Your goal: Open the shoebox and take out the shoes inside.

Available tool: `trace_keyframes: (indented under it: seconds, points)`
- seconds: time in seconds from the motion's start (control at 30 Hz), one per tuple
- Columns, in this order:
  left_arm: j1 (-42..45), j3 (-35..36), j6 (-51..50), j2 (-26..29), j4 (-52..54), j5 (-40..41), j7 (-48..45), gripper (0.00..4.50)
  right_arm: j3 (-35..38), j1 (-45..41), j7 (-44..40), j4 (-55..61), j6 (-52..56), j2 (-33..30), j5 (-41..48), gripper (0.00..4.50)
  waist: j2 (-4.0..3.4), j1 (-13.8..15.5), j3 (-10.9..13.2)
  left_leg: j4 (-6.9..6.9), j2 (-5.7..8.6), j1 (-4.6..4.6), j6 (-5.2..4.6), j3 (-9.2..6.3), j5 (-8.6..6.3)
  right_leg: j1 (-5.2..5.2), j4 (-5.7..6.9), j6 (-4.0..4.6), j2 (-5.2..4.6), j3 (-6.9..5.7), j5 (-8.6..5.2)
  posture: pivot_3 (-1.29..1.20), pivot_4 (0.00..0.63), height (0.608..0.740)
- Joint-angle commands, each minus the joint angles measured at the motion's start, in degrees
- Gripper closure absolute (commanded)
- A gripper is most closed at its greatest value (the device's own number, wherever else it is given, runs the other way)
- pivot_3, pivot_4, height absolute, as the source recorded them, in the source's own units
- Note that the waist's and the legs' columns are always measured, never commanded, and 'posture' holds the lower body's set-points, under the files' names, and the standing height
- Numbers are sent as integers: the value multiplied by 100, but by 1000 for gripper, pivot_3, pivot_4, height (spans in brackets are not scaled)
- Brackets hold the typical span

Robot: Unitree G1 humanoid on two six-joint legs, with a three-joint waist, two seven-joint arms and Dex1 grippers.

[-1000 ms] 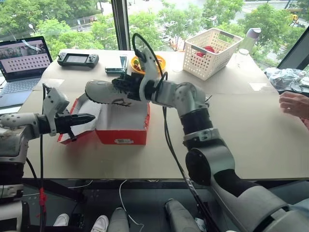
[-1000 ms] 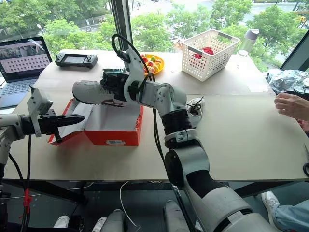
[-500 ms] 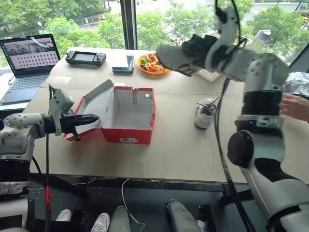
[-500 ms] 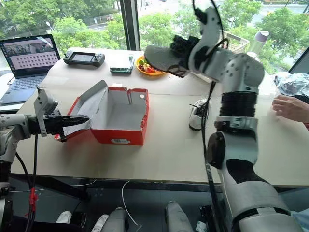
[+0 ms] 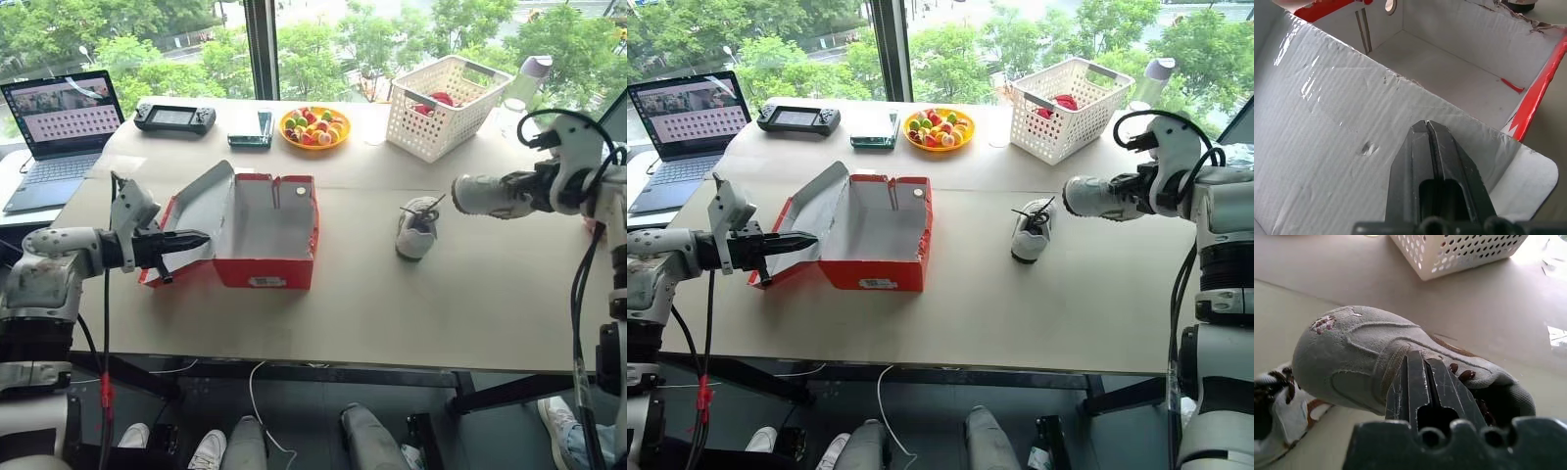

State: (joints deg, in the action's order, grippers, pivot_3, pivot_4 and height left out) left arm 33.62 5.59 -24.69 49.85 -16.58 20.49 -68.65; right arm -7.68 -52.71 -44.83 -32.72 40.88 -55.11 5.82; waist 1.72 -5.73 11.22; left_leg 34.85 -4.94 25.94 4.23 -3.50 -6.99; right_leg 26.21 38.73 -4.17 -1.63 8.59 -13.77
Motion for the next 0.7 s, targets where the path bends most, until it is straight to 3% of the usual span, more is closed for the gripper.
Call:
trace_keyframes:
  seconds: [0.03, 0.27, 0.6, 0.7]
  points:
    - [67, 59, 14, 47, 108, 46, -54, 4500, -132, 314, -313, 470, -307, 142, -114, 4491, 0, -6, 0, 0, 0, 0, 0, 3, 0, 0, 0, -1, 0, 3, 1, 0, 150, 702]
    - [76, 54, 1, 24, 117, 45, -48, 4500, -319, 526, -934, 1128, -691, 468, -168, 4491, 0, -14, 0, 0, 0, -9, 1, 8, 0, -3, 2, -5, 1, 9, 3, 0, 150, 702]
    - [47, 65, -15, -13, 167, 54, -5, 4500, -259, 475, -764, 936, -581, 604, -578, 4491, 1, 19, 0, 0, 0, -12, 1, 8, 1, -6, 5, -5, 1, 8, 3, 0, 150, 702]
    - [48, 69, -12, -20, 171, 52, 2, 4500, -53, 457, -662, 859, -322, 659, -494, 3713, 1, 18, 0, 1, 0, -12, 2, 8, 1, -6, 5, -5, 1, 9, 3, 0, 150, 702]
